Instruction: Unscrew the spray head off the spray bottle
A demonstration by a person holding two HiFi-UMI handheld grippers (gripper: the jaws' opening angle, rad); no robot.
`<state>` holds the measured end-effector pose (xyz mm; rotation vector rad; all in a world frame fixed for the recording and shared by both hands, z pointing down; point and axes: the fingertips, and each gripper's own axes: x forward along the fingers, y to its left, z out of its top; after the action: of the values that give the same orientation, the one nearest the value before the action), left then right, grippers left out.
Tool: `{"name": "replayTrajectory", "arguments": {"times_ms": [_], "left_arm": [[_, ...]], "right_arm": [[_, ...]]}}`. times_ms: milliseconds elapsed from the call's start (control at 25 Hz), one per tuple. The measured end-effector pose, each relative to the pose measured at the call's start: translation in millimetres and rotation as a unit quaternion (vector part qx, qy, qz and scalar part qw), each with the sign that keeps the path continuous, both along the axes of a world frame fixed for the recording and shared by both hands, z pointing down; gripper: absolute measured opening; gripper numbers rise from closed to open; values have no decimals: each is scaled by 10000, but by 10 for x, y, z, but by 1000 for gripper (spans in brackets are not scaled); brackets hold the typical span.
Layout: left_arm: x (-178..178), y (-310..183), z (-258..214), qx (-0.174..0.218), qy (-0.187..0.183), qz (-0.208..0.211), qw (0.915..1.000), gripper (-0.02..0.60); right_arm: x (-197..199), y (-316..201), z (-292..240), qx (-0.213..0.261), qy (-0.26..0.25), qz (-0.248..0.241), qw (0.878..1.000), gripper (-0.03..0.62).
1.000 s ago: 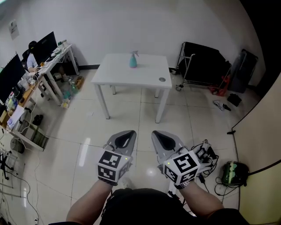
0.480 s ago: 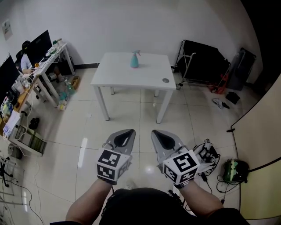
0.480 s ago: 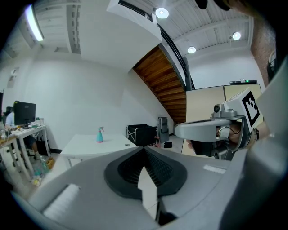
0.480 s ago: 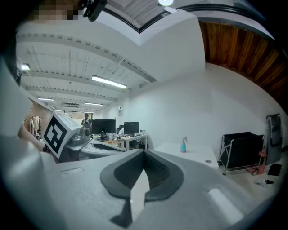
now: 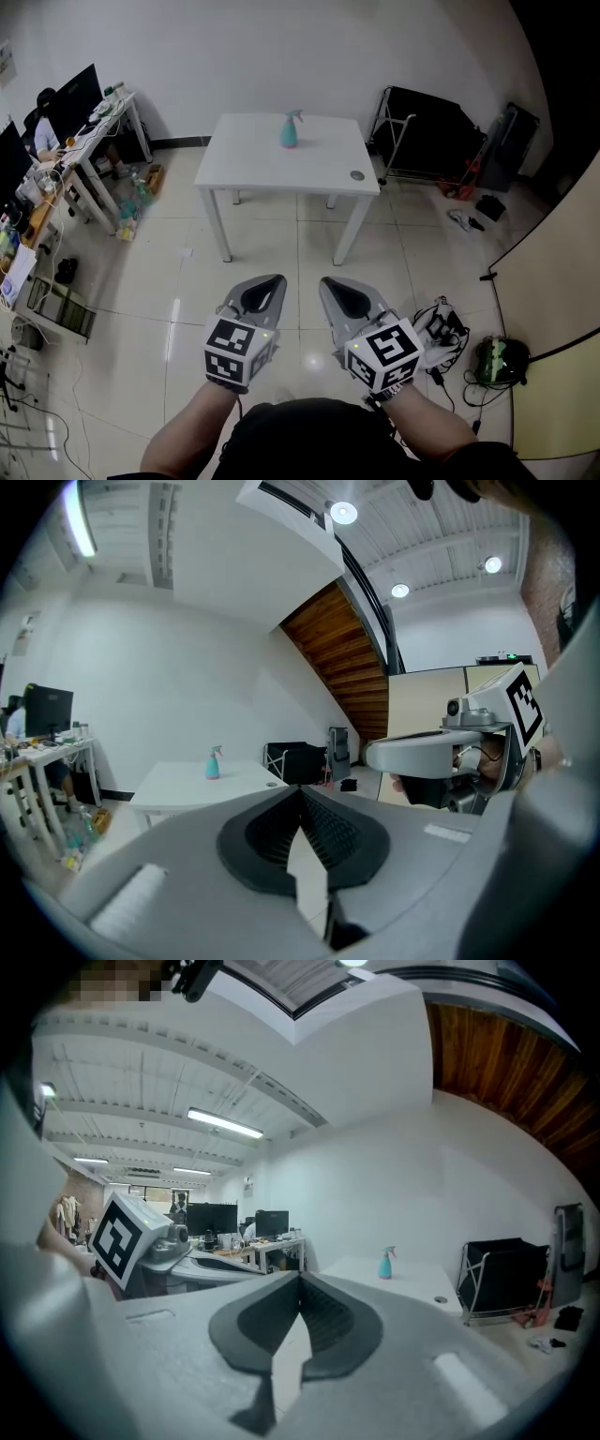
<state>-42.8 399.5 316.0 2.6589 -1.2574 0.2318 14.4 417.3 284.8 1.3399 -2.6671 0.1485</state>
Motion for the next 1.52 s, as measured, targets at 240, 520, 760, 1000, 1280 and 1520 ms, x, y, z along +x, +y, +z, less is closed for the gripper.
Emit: {"name": "replayTrajectory", "arguments": {"times_ms": [240, 520, 760, 1000, 1280, 1520], "left_arm": [[-93, -94, -26, 100, 6, -15, 9999, 14], [-130, -207, 1, 44, -11, -67, 10000, 14], [-9, -377, 16, 19, -110, -94, 9999, 14], [170, -604, 46, -21, -159, -225, 9996, 14], [441, -917, 54, -88, -252, -328, 9991, 14], [661, -1181, 56, -45, -334, -458, 9984, 14]], "right_arm": [[-87, -84, -38, 45, 69, -18, 10000, -9], [-129, -225, -24, 58, 57, -105, 9999, -9], [0, -408, 3, 27, -34, -141, 9999, -9], [197, -643, 49, -27, -126, -219, 9997, -9], [472, -986, 63, -51, -220, -319, 9992, -9], [714, -1236, 95, -75, -269, -432, 9987, -9]]}}
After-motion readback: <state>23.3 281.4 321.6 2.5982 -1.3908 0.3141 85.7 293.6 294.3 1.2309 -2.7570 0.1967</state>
